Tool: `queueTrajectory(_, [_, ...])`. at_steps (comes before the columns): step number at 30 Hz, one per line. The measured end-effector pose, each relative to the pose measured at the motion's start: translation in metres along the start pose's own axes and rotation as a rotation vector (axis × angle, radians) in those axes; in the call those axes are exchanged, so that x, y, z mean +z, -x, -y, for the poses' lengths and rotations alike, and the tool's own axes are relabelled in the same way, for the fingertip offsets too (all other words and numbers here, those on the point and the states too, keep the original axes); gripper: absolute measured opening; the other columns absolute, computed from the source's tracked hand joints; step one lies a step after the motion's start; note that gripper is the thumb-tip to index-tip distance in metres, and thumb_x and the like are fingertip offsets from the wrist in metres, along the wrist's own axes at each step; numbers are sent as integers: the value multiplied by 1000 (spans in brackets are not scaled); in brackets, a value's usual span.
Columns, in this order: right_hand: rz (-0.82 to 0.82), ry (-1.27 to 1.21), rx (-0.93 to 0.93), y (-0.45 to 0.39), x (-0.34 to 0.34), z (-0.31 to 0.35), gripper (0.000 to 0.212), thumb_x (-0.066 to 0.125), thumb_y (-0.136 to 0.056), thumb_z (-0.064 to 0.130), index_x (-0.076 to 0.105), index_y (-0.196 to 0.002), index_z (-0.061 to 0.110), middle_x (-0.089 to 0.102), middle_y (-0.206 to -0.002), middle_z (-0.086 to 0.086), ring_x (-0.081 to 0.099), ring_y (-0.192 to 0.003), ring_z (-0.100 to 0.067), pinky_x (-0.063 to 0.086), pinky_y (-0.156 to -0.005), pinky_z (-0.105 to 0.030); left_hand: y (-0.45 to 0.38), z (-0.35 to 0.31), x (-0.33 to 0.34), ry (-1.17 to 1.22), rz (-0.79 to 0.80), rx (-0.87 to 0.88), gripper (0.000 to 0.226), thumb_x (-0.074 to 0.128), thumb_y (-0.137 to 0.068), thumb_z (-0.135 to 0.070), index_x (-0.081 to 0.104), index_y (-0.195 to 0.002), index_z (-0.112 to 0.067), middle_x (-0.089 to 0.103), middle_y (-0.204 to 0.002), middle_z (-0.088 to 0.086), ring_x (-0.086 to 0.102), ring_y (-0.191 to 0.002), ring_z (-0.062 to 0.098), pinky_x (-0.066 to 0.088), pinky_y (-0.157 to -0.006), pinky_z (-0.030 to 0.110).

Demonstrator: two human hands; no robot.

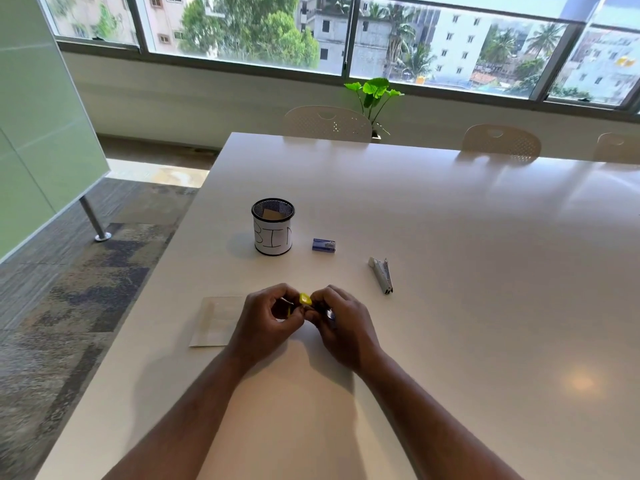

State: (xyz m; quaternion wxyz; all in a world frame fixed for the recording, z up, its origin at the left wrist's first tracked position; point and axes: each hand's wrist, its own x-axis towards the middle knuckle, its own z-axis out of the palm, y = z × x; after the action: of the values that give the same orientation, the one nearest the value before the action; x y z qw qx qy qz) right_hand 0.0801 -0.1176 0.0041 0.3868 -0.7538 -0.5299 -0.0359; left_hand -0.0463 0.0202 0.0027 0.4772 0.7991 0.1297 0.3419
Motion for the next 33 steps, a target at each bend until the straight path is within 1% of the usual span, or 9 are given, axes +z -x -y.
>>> queueTrajectory(3, [-83, -270, 157, -1, 0, 0, 5, 63, -100, 23, 61, -104, 21, 69, -86, 4, 68, -77, -12, 56, -69, -32, 1, -1, 1, -12, -3, -21, 10, 67, -75, -19, 68, -81, -27, 76, -79, -7, 73, -66, 13, 60, -63, 29])
queueTrajectory(6, [-292, -625, 369, -4, -3, -5, 9, 51, -107, 14, 55, -99, 11, 70, -76, -11, 71, -72, -24, 59, -74, -48, 2, -2, 4, -5, 14, -37, 12, 67, -75, -16, 68, -77, -28, 78, -82, -8, 75, -70, 14, 59, -66, 26])
queueTrajectory(11, [-359, -912, 473, -6, -6, -3, 12, 41, -111, 11, 46, -101, 14, 75, -85, -15, 69, -80, -36, 56, -82, -56, 0, 1, 1, 49, -65, -99, 20, 71, -78, -2, 68, -82, -21, 79, -85, -2, 77, -74, 16, 61, -70, 30])
queueTrajectory(14, [-356, -963, 497, -7, -13, -5, 8, 41, -110, 8, 44, -114, 14, 76, -99, -17, 74, -89, -36, 61, -81, -49, -1, 1, -2, 103, -112, -127, 27, 71, -80, 6, 68, -87, -20, 79, -91, 1, 76, -79, 21, 64, -74, 35])
queueTrajectory(16, [-356, -1024, 522, -8, -17, -6, 10, 39, -110, 5, 42, -117, 13, 74, -103, -20, 76, -91, -36, 64, -80, -47, -1, 1, -3, 128, -133, -135, 26, 71, -78, 0, 70, -89, -23, 78, -93, 3, 76, -82, 24, 64, -75, 35])
queueTrajectory(20, [-391, -1118, 594, -9, -24, -8, 10, 39, -111, 4, 39, -119, 11, 72, -106, -25, 77, -95, -38, 64, -79, -43, -1, 2, -1, 119, -63, -143, 34, 78, -78, 1, 73, -101, -23, 79, -102, -2, 77, -90, 16, 63, -79, 28])
queueTrajectory(27, [-400, -1258, 639, -7, -28, -16, 20, 45, -101, -9, 46, -104, 10, 72, -96, -19, 77, -92, -40, 64, -69, -40, -3, 3, 0, 61, -36, -158, 30, 81, -83, 5, 76, -100, -20, 80, -91, -2, 76, -85, 14, 60, -80, 24])
queueTrajectory(31, [-326, -1199, 632, -6, -24, -20, 10, 54, -99, -7, 57, -100, 3, 74, -88, -18, 77, -75, -34, 65, -63, -38, -3, 2, -3, 209, -101, -218, 30, 69, -90, 11, 73, -104, -16, 78, -86, 6, 75, -80, 19, 59, -78, 23])
queueTrajectory(33, [-300, -1113, 608, -5, -20, -21, 8, 61, -98, -4, 67, -95, 1, 74, -83, -15, 76, -76, -32, 64, -67, -33, -5, 2, -6, 300, -173, -243, 28, 66, -92, 12, 72, -105, -12, 76, -83, 4, 74, -77, 18, 59, -75, 22])
